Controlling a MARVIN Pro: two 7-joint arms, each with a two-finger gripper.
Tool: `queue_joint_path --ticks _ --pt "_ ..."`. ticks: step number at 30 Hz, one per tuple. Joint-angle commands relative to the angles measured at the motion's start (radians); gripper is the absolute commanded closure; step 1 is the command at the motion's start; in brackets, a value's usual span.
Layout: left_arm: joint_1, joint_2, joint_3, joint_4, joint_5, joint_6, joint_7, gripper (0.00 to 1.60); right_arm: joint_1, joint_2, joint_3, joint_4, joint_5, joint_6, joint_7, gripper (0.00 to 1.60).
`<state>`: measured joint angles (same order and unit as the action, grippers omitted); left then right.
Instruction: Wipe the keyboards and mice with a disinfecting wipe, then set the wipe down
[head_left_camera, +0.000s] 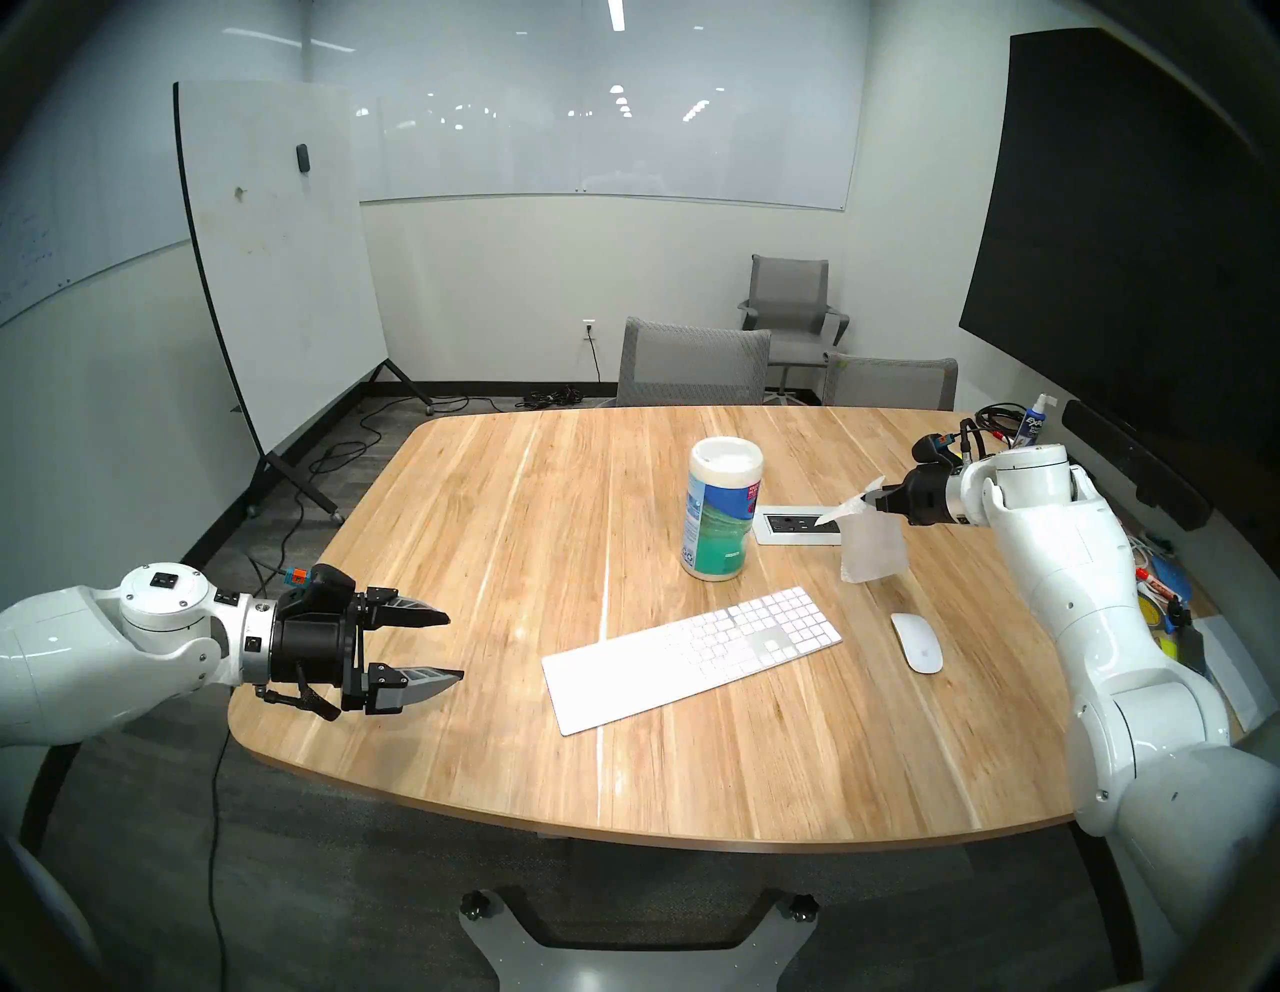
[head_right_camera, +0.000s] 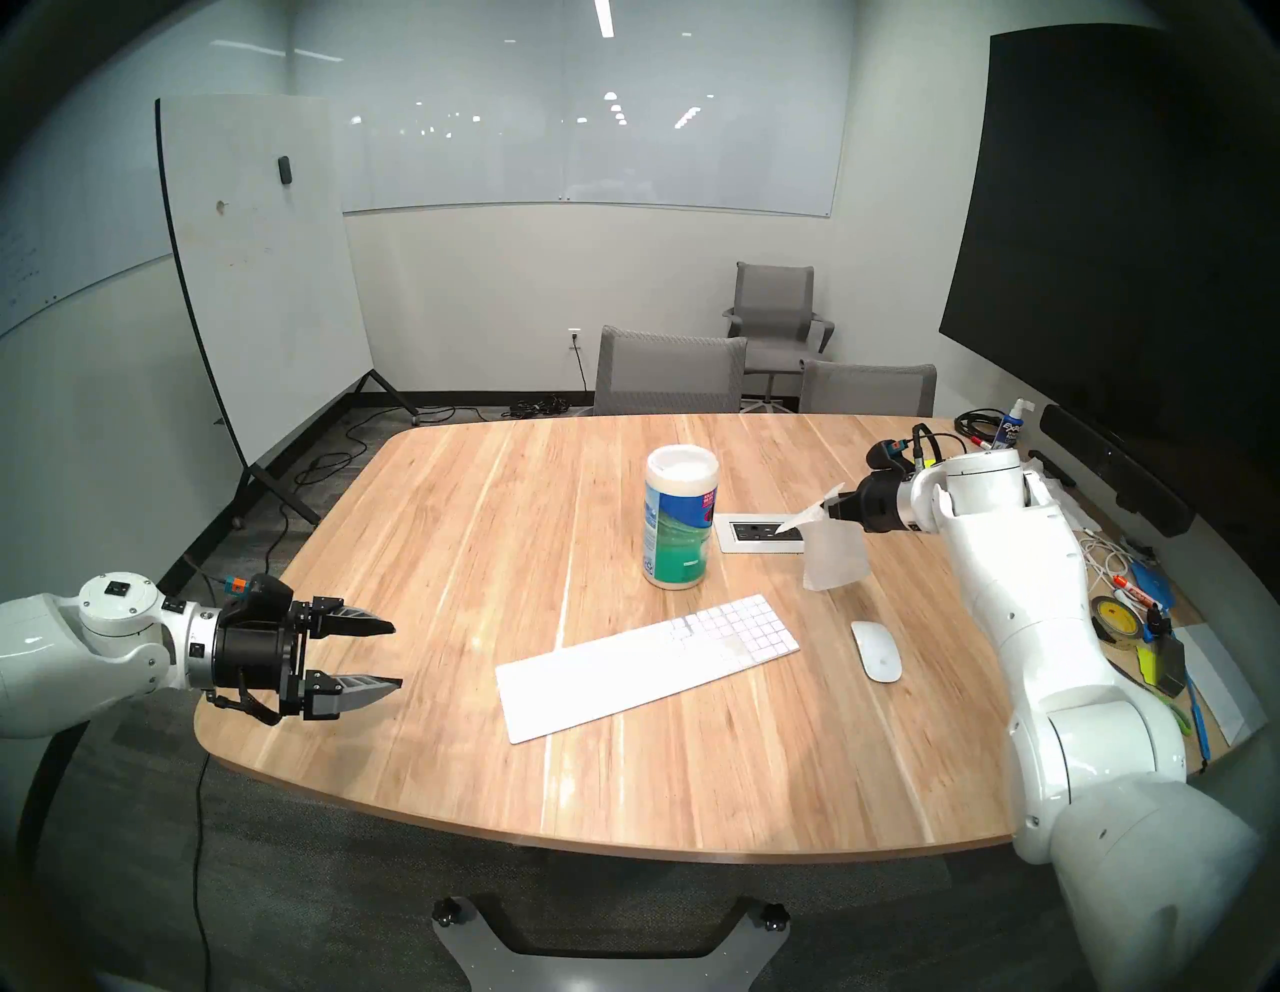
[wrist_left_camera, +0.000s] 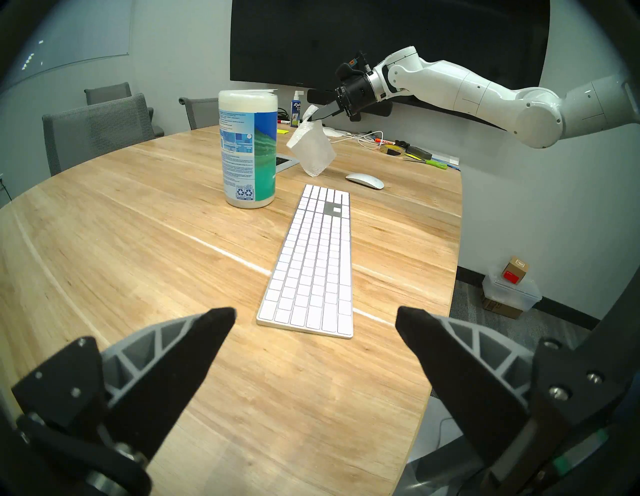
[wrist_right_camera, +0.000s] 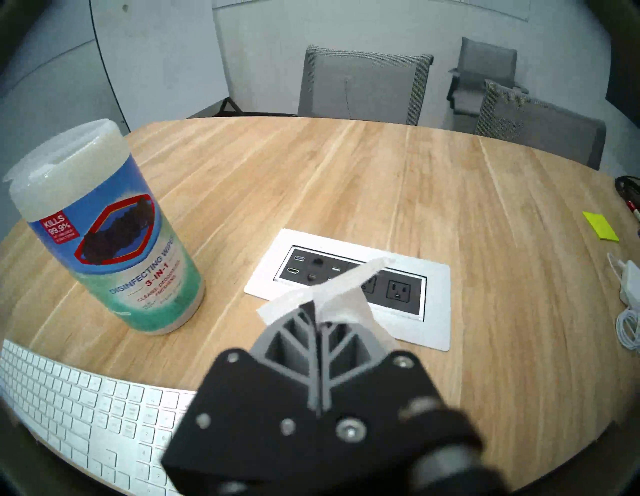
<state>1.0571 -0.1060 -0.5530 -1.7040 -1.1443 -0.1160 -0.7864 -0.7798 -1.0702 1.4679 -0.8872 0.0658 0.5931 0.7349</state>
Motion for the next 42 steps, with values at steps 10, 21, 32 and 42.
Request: queue_joint_path --ticks 10,21,32,42 --pt "-0.011 0.0 -0.009 -0.003 -0.006 -0.004 0.0 0.0 -0.036 0.027 -0.025 -0.05 -0.018 -0.018 0.042 0.19" --pt "-0.012 0.0 -0.008 -0.003 -0.005 -0.004 0.0 0.0 -0.03 0.044 -0.008 -0.082 -0.025 -0.006 0.056 0.0" --pt "-0.013 0.0 -0.006 -0.003 -0.005 -0.004 0.0 0.0 -0.03 0.104 -0.049 -0.117 -0.064 0.03 0.141 0.0" --pt "-0.014 0.0 -0.005 -0.003 -0.005 -0.004 0.001 0.0 0.014 0.182 -0.17 -0.09 -0.176 -0.004 0.24 0.0"
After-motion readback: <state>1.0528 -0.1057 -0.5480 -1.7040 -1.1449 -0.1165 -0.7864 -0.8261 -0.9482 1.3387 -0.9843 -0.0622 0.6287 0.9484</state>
